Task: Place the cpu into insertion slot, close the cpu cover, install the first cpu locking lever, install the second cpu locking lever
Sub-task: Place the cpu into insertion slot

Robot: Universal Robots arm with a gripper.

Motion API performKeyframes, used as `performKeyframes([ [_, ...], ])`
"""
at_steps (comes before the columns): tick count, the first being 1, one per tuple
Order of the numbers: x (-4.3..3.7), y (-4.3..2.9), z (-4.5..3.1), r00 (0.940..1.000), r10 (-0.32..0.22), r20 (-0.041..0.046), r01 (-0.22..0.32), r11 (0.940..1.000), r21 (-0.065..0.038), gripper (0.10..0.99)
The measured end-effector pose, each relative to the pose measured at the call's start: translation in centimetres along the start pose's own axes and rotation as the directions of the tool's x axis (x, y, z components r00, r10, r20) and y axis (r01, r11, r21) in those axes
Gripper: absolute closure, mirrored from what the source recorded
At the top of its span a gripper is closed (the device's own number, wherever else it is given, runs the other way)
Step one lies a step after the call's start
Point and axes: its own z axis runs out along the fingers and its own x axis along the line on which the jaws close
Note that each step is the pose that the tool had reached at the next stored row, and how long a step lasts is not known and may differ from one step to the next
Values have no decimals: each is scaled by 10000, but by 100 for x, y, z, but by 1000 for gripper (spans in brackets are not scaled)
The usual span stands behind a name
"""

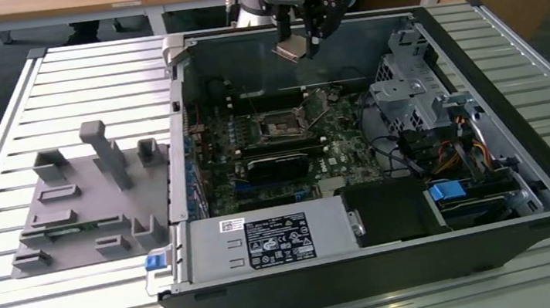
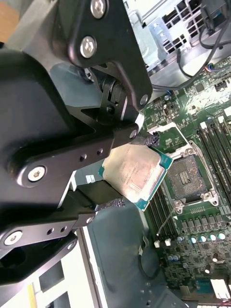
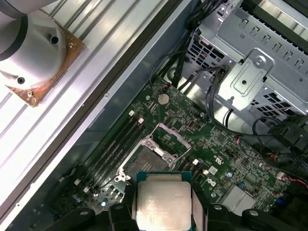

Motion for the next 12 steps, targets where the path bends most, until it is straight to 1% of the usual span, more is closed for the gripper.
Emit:
performKeyframes([
  [4, 0, -1, 15, 9987, 497, 50, -497, 9988, -5, 545],
  [12, 4, -9, 35, 9918, 1269, 121, -1269, 9919, -21, 545],
])
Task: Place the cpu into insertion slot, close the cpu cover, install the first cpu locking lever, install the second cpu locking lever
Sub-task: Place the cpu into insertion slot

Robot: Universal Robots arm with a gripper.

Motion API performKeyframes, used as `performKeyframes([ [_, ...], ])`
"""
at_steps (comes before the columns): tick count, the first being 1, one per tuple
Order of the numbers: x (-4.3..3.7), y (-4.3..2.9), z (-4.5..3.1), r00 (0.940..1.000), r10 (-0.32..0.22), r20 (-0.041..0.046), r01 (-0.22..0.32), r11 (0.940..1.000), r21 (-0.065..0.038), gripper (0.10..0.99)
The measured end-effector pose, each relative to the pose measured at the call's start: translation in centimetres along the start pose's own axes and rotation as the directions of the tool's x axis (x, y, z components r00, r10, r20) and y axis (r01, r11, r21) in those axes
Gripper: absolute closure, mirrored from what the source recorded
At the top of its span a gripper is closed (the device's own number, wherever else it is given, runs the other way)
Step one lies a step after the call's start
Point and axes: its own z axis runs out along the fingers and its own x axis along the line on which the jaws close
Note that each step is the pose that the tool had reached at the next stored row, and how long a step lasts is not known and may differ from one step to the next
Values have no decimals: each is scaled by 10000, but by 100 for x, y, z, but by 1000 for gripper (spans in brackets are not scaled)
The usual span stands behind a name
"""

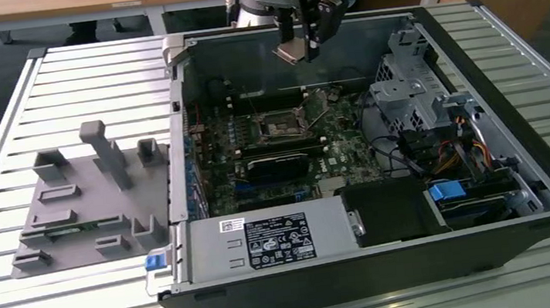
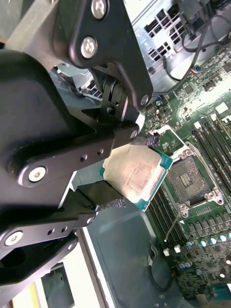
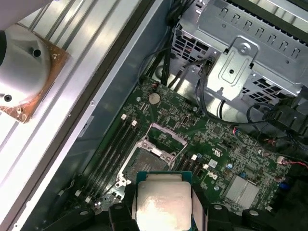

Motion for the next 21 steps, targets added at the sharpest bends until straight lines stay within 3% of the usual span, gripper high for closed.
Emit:
performKeyframes([
  [9, 4, -11, 26, 9972, 746, 71, -746, 9972, -12, 545],
  [21, 4, -23, 120, 9934, 1140, 147, -1140, 9935, -4, 545],
])
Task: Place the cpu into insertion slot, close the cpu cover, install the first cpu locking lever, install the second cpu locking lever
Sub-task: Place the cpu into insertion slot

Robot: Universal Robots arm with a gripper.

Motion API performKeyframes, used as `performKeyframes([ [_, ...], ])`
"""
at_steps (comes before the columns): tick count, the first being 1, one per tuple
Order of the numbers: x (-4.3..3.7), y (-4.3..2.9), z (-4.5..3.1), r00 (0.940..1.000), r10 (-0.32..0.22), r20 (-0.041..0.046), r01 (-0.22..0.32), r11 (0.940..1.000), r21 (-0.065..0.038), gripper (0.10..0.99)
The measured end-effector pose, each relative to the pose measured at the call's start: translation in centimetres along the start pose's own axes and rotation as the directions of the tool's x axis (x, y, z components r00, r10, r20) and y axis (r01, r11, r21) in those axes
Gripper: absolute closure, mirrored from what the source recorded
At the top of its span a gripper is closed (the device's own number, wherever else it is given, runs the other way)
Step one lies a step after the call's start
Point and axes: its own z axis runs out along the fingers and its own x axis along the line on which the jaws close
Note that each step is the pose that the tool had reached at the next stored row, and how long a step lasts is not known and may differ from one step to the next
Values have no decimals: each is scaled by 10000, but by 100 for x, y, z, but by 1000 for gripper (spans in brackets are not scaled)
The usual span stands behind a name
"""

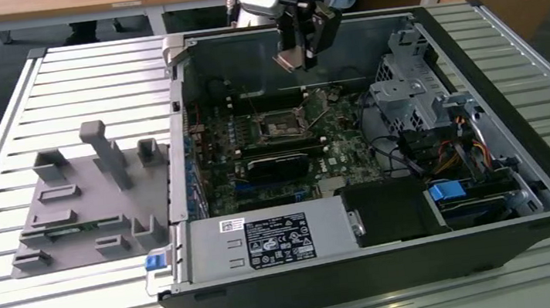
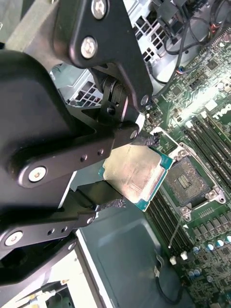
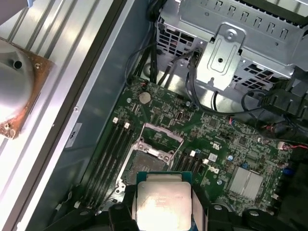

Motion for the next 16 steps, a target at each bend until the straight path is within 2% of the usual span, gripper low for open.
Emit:
performKeyframes([
  [4, 2, -5, 46, 9993, 363, 63, -364, 9993, 42, 545],
  [8, 2, -7, 79, 9962, 868, 109, -869, 9962, 83, 545],
  [12, 2, -11, 113, 9900, 1400, 156, -1401, 9901, 87, 545],
  [16, 2, -13, 138, 9813, 1915, 203, -1917, 9814, 82, 545],
])
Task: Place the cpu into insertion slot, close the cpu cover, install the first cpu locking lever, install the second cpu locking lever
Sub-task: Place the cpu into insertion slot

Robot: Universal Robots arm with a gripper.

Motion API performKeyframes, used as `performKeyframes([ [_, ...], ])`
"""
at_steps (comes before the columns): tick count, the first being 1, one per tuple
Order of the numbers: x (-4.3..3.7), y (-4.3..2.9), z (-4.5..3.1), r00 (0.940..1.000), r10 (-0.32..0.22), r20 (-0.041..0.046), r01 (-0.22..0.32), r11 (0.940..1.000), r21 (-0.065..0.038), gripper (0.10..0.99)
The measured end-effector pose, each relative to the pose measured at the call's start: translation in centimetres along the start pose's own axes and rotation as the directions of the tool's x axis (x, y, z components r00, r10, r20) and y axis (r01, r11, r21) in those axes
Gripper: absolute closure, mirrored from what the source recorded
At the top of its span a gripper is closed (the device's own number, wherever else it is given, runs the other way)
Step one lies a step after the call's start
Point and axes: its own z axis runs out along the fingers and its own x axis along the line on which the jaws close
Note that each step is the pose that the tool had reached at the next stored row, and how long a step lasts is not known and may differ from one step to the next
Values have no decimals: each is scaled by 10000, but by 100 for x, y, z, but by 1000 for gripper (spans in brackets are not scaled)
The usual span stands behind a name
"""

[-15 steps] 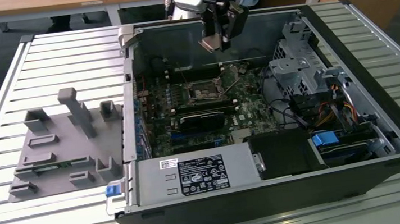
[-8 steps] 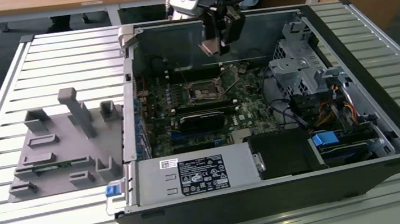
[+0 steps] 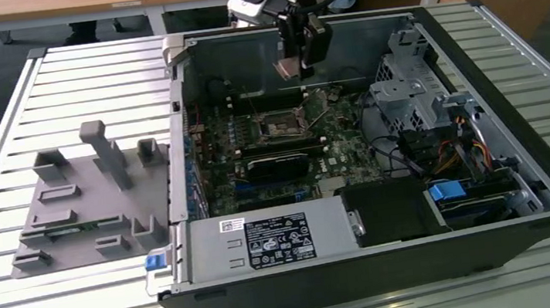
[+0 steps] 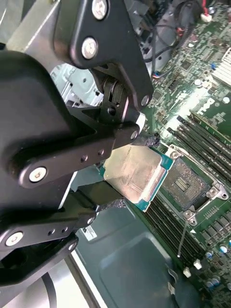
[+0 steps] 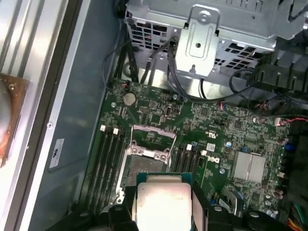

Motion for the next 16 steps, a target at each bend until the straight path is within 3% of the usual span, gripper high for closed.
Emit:
performKeyframes([
  [8, 1, -12, 48, 9961, 882, 67, -882, 9961, 2, 545],
  [16, 20, -47, 130, 9910, 1330, 117, -1330, 9911, 6, 545],
])
